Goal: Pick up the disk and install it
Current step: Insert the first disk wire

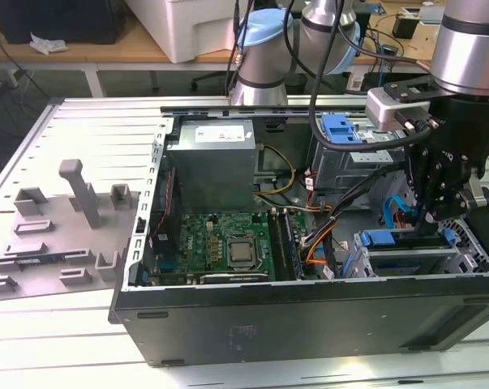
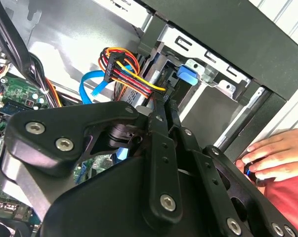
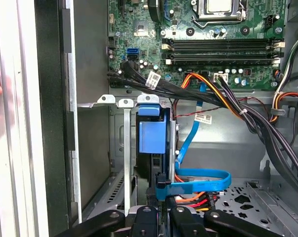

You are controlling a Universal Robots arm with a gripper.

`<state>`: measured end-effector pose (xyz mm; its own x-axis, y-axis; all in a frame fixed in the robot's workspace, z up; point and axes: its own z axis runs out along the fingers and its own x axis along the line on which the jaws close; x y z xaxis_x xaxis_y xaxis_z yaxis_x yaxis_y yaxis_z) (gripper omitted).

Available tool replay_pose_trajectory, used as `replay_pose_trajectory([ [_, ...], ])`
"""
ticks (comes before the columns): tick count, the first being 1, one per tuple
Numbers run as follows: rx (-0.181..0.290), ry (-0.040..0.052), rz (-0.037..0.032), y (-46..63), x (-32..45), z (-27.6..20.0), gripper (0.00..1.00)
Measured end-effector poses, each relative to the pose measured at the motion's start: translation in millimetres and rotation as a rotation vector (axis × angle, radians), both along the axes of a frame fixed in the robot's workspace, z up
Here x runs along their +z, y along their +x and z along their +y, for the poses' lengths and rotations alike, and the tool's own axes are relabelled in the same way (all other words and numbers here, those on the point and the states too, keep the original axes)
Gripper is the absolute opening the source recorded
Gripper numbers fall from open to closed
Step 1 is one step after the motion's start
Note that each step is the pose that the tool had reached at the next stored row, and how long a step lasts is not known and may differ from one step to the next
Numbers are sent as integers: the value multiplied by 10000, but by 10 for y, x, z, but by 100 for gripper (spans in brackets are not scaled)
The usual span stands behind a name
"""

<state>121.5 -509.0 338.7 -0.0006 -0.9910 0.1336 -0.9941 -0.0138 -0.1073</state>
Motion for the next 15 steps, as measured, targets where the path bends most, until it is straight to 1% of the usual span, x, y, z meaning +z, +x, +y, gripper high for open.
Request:
replay_pose_trajectory([
  [9,0,0,0,0,-1,-4,16],
  [12,0,-8,0,0,10,-4,16],
  [14,0,-51,1,0,50,-3,16],
  [15,0,-62,0,0,52,-3,16],
])
